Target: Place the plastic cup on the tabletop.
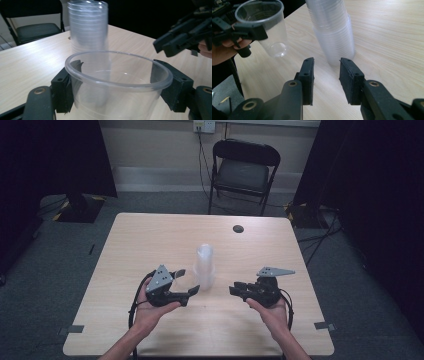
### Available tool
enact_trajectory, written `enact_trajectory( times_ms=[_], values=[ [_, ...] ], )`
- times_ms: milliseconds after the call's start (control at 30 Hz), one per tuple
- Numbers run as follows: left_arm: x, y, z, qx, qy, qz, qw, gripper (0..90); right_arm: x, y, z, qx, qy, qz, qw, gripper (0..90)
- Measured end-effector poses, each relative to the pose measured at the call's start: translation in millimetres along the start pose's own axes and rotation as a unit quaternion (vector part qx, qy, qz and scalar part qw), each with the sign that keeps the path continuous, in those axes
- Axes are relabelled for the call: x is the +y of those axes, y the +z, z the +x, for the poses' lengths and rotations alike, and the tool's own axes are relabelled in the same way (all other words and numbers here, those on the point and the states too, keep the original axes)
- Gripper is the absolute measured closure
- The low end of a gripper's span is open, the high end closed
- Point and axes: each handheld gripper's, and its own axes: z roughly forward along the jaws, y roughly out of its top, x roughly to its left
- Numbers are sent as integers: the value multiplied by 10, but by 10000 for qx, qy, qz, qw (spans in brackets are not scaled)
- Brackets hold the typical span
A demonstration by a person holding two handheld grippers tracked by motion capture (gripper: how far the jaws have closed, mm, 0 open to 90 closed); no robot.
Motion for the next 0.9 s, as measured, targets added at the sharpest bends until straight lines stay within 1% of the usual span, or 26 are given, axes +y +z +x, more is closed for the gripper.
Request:
enact_trajectory(
  times_ms=[67, 100, 133, 200, 267, 300, 333, 367, 400, 433, 467, 500, 533, 567, 600, 633, 667, 700, 733, 767, 800, 833, 867, 900],
  values=[
    [23, -12, 37, 100, 15, -38, 9999, 254, -2, -16, -5, -47, -5, -7, 10000, 646],
    [23, -12, 37, 100, 15, -38, 9999, 254, -2, -16, -5, -47, -5, -7, 10000, 646],
    [46, -20, 80, 94, 78, -42, 9999, 254, -15, -22, -11, -72, -35, -7, 10000, 646],
    [56, -39, 114, 239, 135, -130, 9995, 254, -40, -20, -14, -86, -26, 38, 10000, 645],
    [62, -56, 158, 360, 143, -120, 9992, 254, -73, -14, -19, -45, -65, 92, 9999, 641],
    [62, -56, 158, 360, 143, -120, 9992, 254, -73, -14, -19, -45, -65, 92, 9999, 641],
    [68, -61, 183, 408, 134, -106, 9990, 254, -109, -25, -25, 28, -59, 99, 9999, 641],
    [77, -67, 213, 448, 98, -131, 9989, 254, -109, -25, -25, 28, -59, 99, 9999, 641],
    [104, -78, 277, 537, 44, -157, 9984, 254, -134, -50, -40, 28, -37, 139, 9999, 641],
    [104, -78, 277, 537, 44, -157, 9984, 254, -134, -50, -40, 28, -37, 139, 9999, 641],
    [128, -75, 335, 687, 41, -168, 9975, 254, -155, -87, -60, -17, -36, 131, 9999, 641],
    [128, -75, 335, 687, 41, -168, 9975, 254, -155, -87, -60, -17, -36, 131, 9999, 641],
    [147, -49, 395, 722, 117, -86, 9973, 254, -181, -127, -82, -61, -17, 122, 9999, 641],
    [154, -43, 424, 782, 140, -95, 9968, 254, -198, -145, -94, -98, -38, 149, 9998, 639],
    [160, -41, 457, 799, 116, -127, 9967, 254, -216, -165, -104, -129, -41, 170, 9998, 638],
    [160, -41, 457, 799, 116, -127, 9967, 254, -237, -186, -118, -160, -29, 182, 9997, 638],
    [164, -28, 514, 836, 53, -141, 9964, 254, -259, -208, -134, -172, -4, 184, 9997, 639],
    [157, -18, 537, 893, 41, -138, 9959, 253, -283, -228, -153, -200, 19, 169, 9997, 638],
    [147, -4, 560, 908, 14, -118, 9958, 252, -305, -249, -174, -213, 47, 161, 9996, 639],
    [147, -4, 560, 908, 14, -118, 9958, 252, -305, -249, -174, -213, 47, 161, 9996, 639],
    [131, 16, 582, 906, -21, -76, 9959, 252, -326, -269, -194, -214, 104, 152, 9996, 639],
    [114, 34, 598, 956, -38, -4, 9954, 251, -343, -287, -216, -236, 122, 132, 9996, 639],
    [79, 68, 633, 1012, -105, 17, 9948, 251, -366, -317, -255, -282, 167, 115, 9994, 639],
    [79, 68, 633, 1012, -105, 17, 9948, 251, -366, -317, -255, -282, 167, 115, 9994, 639]
  ],
)
